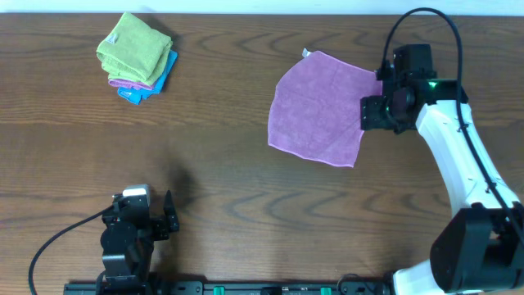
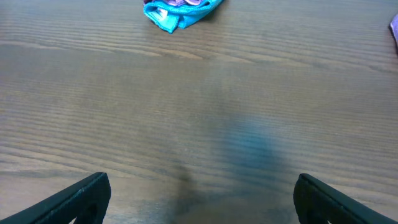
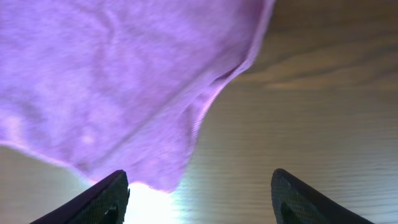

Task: Fold the cloth
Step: 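Spread the purple cloth flat by pulling it right with the right gripper, then reach the left gripper to the cloth's left edge and grasp it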

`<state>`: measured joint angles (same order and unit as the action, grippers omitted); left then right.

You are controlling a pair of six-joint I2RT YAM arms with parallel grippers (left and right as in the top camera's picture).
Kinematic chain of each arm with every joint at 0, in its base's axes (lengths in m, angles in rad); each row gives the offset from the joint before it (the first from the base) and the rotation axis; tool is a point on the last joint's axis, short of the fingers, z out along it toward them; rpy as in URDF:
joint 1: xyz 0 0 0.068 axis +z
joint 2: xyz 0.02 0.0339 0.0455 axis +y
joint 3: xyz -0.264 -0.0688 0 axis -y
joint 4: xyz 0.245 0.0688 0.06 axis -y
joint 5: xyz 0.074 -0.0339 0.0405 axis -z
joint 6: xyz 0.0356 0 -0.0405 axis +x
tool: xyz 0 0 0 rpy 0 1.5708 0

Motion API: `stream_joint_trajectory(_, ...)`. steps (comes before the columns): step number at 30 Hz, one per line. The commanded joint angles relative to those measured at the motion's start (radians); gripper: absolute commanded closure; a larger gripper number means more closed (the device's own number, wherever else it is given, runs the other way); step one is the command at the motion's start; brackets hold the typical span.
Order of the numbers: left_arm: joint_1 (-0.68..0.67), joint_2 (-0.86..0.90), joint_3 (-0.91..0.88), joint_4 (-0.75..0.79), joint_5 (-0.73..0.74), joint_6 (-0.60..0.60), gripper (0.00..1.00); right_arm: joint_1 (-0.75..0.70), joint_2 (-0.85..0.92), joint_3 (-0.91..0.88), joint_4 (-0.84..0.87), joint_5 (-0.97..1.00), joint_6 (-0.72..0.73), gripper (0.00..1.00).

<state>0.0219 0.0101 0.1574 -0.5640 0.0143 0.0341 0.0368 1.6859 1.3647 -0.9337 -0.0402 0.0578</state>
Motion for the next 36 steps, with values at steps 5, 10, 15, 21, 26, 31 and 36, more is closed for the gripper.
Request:
stream_joint_trajectory(5,-0.005,-0.006,-0.009,0.000,-0.033,0.037,0.05,-0.095,-0.013,-0.097,0.010,-0.264,0.061,0.27)
stream_joint_trajectory(10,-0.005,-0.006,-0.009,0.000,-0.032,0.040,0.05,-0.163,-0.013,-0.206,0.038,-0.364,0.061,0.27)
stream_joint_trajectory(15,-0.005,-0.006,-0.009,0.018,-0.032,0.040,0.05,-0.169,-0.013,-0.286,0.088,-0.429,0.062,0.29)
stream_joint_trajectory(21,-0.005,-0.006,-0.009,0.187,0.095,-0.008,0.05,-0.166,-0.013,-0.384,0.195,-0.428,0.127,0.33)
stream_joint_trajectory(26,-0.005,-0.005,-0.009,0.279,0.156,-0.098,0.05,-0.166,-0.013,-0.457,0.318,-0.428,0.199,0.37)
stream_joint_trajectory(31,-0.005,0.008,-0.009,0.310,0.257,-0.248,0.05,-0.166,-0.012,-0.494,0.391,-0.428,0.257,0.39)
stream_joint_trajectory(36,-0.005,0.084,-0.008,0.393,0.343,-0.384,0.05,-0.166,-0.011,-0.494,0.407,-0.416,0.264,0.40)
